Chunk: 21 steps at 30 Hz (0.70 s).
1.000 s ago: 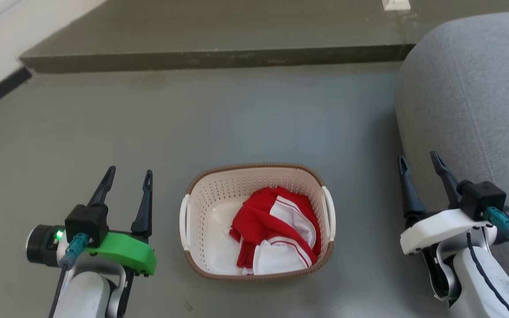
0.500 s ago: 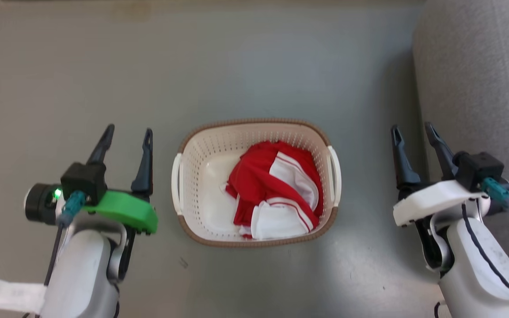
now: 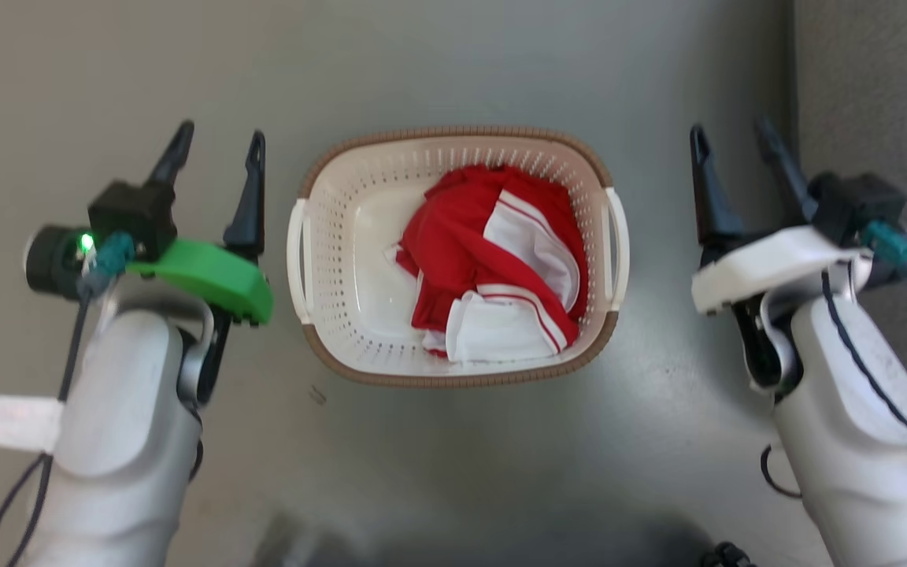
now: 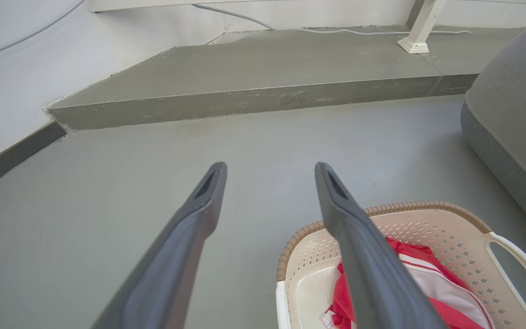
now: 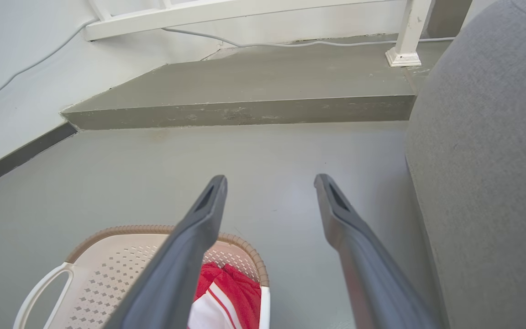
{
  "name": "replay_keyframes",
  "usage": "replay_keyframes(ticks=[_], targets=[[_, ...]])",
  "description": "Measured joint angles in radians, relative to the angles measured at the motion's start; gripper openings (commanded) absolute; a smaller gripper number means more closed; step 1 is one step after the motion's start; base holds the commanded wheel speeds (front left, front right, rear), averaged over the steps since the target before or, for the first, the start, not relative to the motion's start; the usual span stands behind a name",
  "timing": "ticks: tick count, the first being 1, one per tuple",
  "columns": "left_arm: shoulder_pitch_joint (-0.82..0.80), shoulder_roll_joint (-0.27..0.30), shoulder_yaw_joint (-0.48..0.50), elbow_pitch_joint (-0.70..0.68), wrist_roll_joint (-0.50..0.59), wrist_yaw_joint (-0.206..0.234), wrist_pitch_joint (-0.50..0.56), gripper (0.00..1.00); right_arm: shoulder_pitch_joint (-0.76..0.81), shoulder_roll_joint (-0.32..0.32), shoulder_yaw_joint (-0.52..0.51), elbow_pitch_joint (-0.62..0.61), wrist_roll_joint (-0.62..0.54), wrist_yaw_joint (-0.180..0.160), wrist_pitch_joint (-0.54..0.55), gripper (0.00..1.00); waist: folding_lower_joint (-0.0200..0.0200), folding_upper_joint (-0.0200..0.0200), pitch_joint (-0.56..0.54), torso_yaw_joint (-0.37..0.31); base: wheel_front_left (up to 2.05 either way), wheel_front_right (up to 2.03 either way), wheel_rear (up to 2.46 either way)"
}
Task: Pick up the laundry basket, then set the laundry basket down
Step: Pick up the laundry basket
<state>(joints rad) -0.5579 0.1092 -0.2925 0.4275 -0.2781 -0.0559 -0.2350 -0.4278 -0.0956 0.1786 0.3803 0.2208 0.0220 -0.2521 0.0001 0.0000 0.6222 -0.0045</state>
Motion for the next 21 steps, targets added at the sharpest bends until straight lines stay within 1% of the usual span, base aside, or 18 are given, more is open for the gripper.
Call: replay_keyframes(ticks=[9, 11, 12, 16, 18, 21], targets=[[-0.163, -0.002, -0.019, 0.111, 0.000, -0.033, 0.033, 1.00, -0.147, 0.002, 0.017, 0.093, -0.006, 0.004, -0.003, 1.00, 0.0001, 0.0000, 0.127, 0.000, 0.00, 0.00, 0.00], [-0.180, -0.007, -0.031, 0.146, 0.000, -0.041, 0.037, 1.00, -0.159, 0.002, 0.020, 0.122, -0.009, 0.006, -0.003, 1.00, 0.0001, 0.0000, 0.150, 0.000, 0.00, 0.00, 0.00], [-0.184, -0.010, -0.033, 0.157, 0.000, -0.042, 0.041, 1.00, -0.162, 0.002, 0.023, 0.136, -0.010, 0.012, -0.003, 1.00, 0.0001, 0.0000, 0.160, 0.000, 0.00, 0.00, 0.00], [-0.208, -0.017, -0.036, 0.216, -0.007, -0.049, 0.045, 1.00, -0.180, 0.007, 0.035, 0.187, -0.010, 0.014, -0.003, 1.00, 0.0001, 0.0000, 0.196, -0.001, 0.00, 0.00, 0.00], [-0.219, -0.022, -0.038, 0.244, -0.009, -0.051, 0.045, 1.00, -0.189, 0.009, 0.041, 0.207, -0.010, 0.021, -0.003, 1.00, 0.0001, 0.0000, 0.211, -0.002, 0.00, 0.00, 0.00], [-0.226, -0.023, -0.044, 0.289, -0.009, -0.054, 0.045, 1.00, -0.194, 0.016, 0.043, 0.239, -0.010, 0.021, -0.003, 1.00, 0.0001, 0.0000, 0.228, -0.005, 0.00, 0.00, 0.00]])
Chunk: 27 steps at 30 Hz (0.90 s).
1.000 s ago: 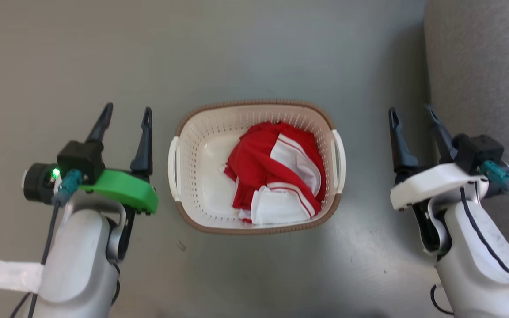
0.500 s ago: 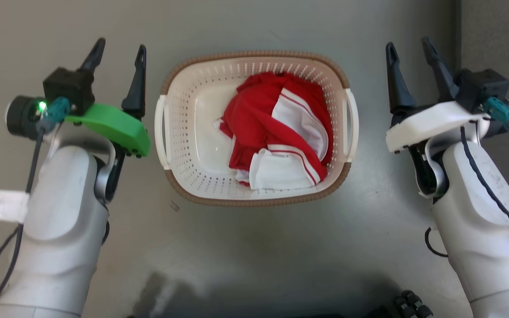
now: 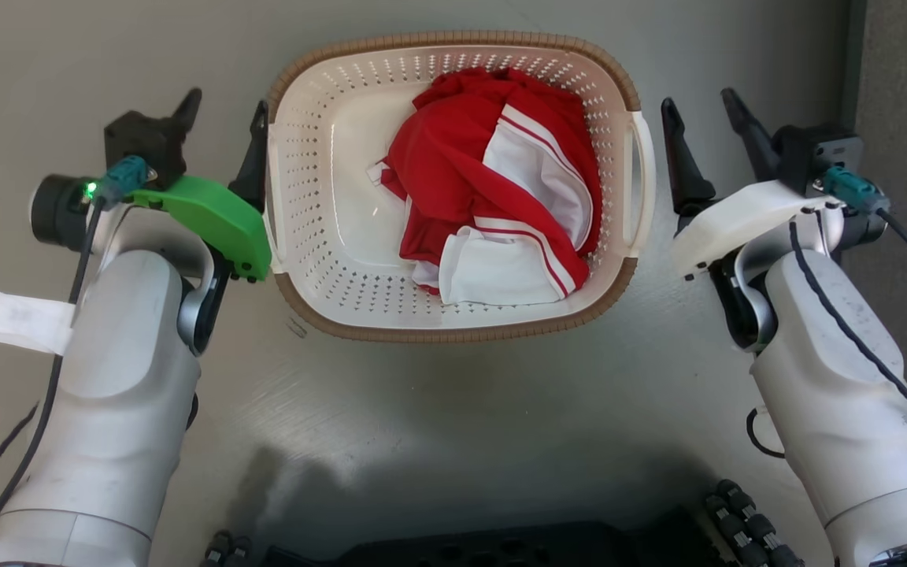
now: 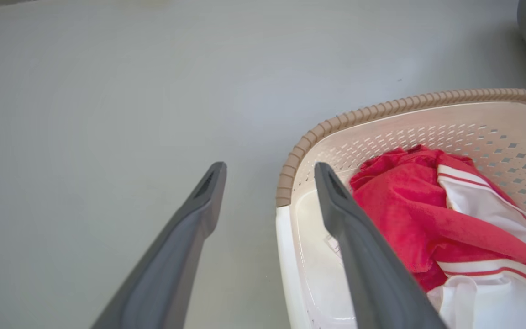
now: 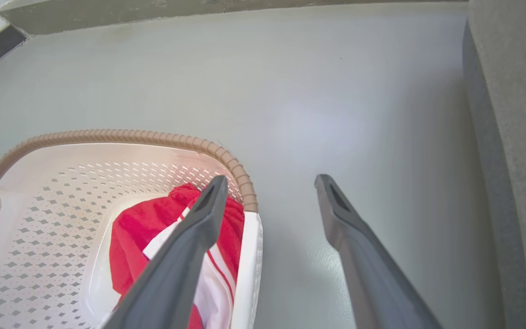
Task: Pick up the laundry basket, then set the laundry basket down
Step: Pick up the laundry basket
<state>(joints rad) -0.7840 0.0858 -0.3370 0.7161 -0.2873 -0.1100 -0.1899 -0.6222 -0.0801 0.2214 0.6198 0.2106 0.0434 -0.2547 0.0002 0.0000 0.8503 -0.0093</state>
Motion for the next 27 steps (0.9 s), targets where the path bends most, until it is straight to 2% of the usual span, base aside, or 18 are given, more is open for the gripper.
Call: replay_keyframes(ticks=[12, 27], targets=[[-0.031, -0.004, -0.048, 0.140, -0.004, -0.012, 0.014, 1.00, -0.025, 0.015, 0.047, 0.098, 0.000, 0.018, 0.000, 1.00, -0.0001, 0.0000, 0.058, -0.016, 0.00, 0.00, 0.00], [-0.112, -0.031, -0.058, 0.269, -0.051, -0.014, 0.032, 1.00, -0.072, 0.016, 0.086, 0.187, 0.009, 0.030, 0.000, 1.00, -0.0002, 0.0000, 0.100, -0.023, 0.00, 0.00, 0.00]])
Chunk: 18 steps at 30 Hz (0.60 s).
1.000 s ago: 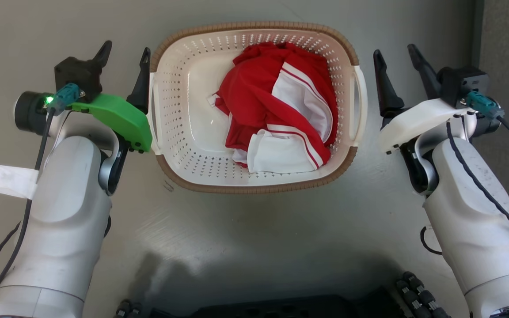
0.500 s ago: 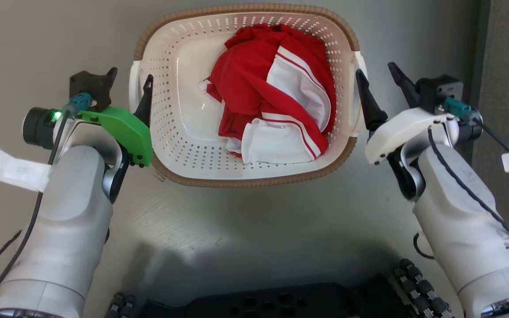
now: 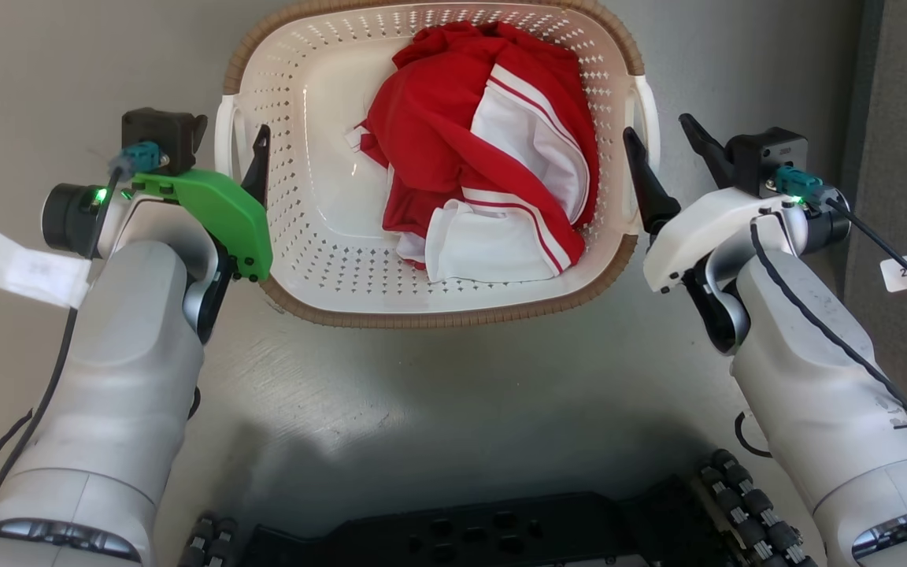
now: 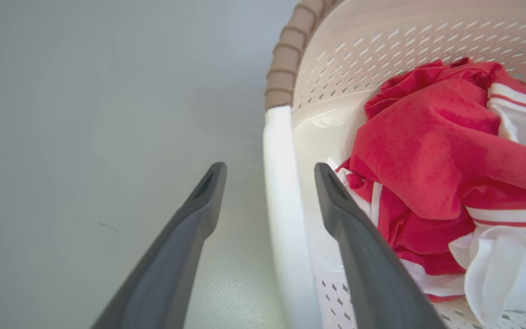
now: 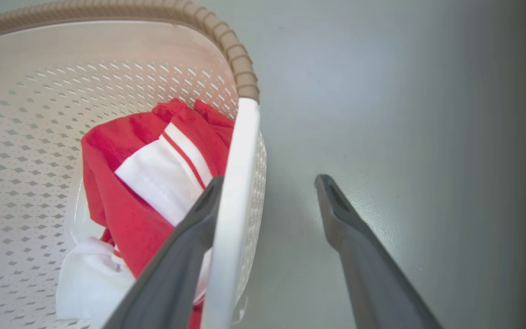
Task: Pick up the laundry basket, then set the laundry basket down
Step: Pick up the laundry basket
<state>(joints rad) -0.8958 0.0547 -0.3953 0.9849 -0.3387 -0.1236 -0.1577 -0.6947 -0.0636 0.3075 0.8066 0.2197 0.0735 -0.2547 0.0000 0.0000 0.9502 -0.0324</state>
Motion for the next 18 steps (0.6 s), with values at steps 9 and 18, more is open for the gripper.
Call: replay_keyframes(ticks=[9, 18], targets=[[-0.028, -0.013, -0.036, 0.042, -0.028, -0.008, 0.043, 0.00, -0.021, 0.008, 0.033, 0.024, 0.030, 0.023, 0.000, 0.00, 0.0000, 0.0000, 0.006, 0.001, 0.00, 0.00, 0.00], [-0.048, -0.021, -0.061, 0.060, -0.082, -0.007, 0.043, 0.00, -0.039, 0.011, 0.038, 0.039, 0.065, 0.023, -0.005, 0.00, 0.0000, 0.0000, 0.010, 0.002, 0.00, 0.00, 0.00]])
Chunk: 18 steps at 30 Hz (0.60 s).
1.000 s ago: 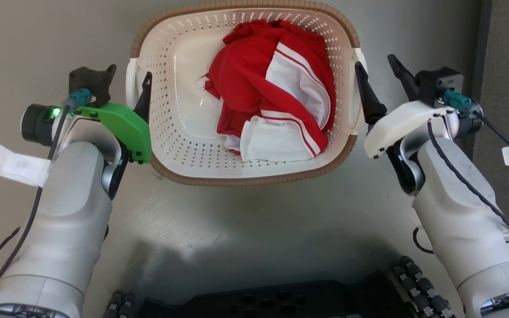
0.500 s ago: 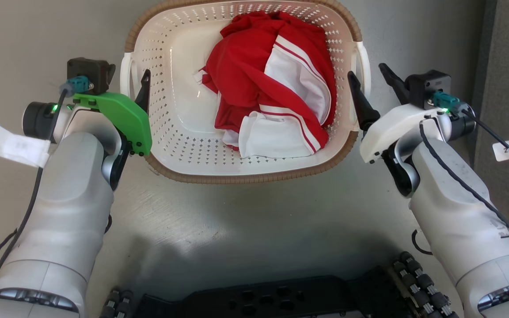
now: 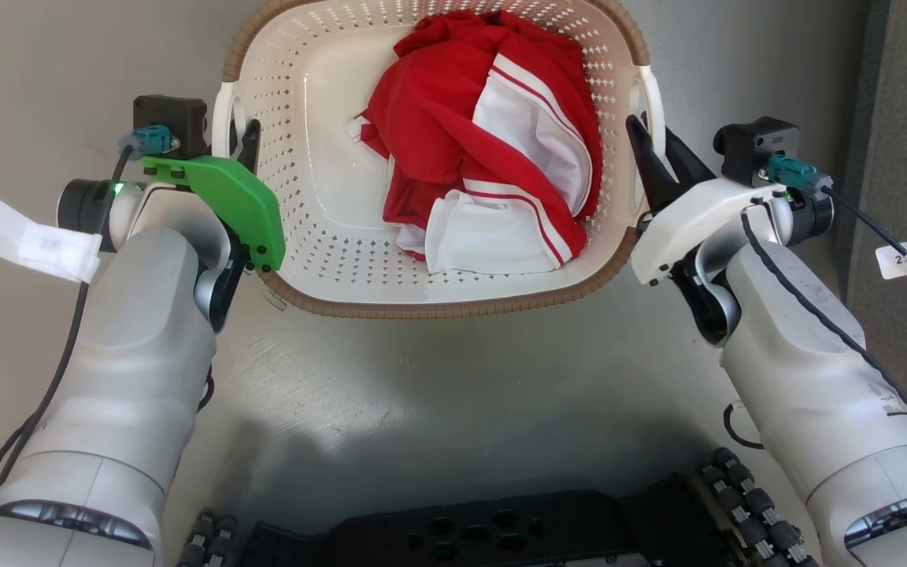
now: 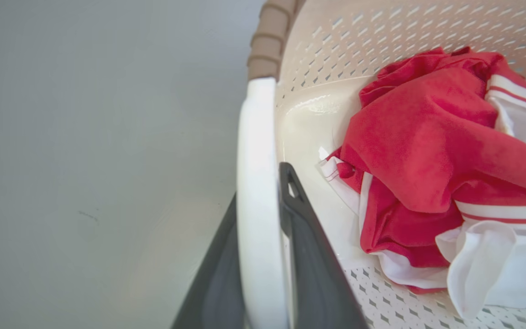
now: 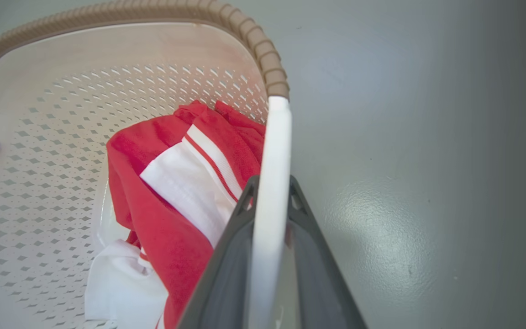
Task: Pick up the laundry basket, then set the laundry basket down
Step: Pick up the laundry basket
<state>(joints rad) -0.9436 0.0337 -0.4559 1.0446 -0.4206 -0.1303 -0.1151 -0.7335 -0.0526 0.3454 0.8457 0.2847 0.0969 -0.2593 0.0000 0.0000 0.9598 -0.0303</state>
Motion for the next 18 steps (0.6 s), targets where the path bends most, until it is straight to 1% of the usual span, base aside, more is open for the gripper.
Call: replay_keyframes(ticks=[5, 12, 15, 18], targets=[[-0.006, 0.000, -0.016, 0.010, -0.017, 0.000, 0.000, 0.00, -0.012, -0.002, 0.008, 0.014, 0.008, 0.000, 0.000, 0.00, 0.0000, 0.0000, -0.003, 0.000, 0.00, 0.00, 0.00], [-0.006, -0.003, -0.051, 0.023, -0.059, 0.000, 0.002, 0.00, -0.028, -0.001, 0.012, 0.063, 0.010, 0.000, 0.002, 0.00, 0.0000, 0.0000, -0.025, -0.001, 0.00, 0.00, 0.00], [-0.005, -0.006, -0.068, 0.038, -0.070, 0.000, 0.015, 0.00, -0.033, -0.001, 0.014, 0.077, 0.010, 0.000, 0.002, 0.00, 0.0001, 0.0000, -0.041, -0.003, 0.00, 0.00, 0.00], [-0.004, -0.006, -0.081, 0.044, -0.092, 0.000, 0.034, 0.00, -0.036, 0.000, 0.016, 0.095, 0.013, 0.007, 0.005, 0.00, 0.0000, 0.0000, -0.059, -0.005, 0.00, 0.00, 0.00]])
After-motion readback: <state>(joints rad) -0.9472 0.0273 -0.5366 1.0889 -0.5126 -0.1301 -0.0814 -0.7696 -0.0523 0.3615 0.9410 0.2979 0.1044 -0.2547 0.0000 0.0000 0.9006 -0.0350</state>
